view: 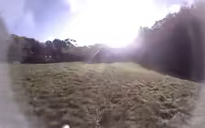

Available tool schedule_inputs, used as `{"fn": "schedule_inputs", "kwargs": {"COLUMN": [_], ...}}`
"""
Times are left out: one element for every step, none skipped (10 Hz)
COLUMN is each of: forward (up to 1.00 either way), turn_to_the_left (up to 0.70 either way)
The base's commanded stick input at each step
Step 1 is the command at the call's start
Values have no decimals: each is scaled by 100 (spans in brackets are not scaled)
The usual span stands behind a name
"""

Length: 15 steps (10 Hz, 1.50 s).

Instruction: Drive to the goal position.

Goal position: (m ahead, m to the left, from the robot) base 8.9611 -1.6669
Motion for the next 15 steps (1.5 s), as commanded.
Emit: {"fn": "schedule_inputs", "kwargs": {"forward": [70, 70, 70, 70, 70, 70, 70, 70, 70, 70, 70, 70, 70, 70, 70], "turn_to_the_left": [0, 0, 0, 0, 0, 0, 0, 0, 0, 0, 0, 0, 0, 0, 0]}}
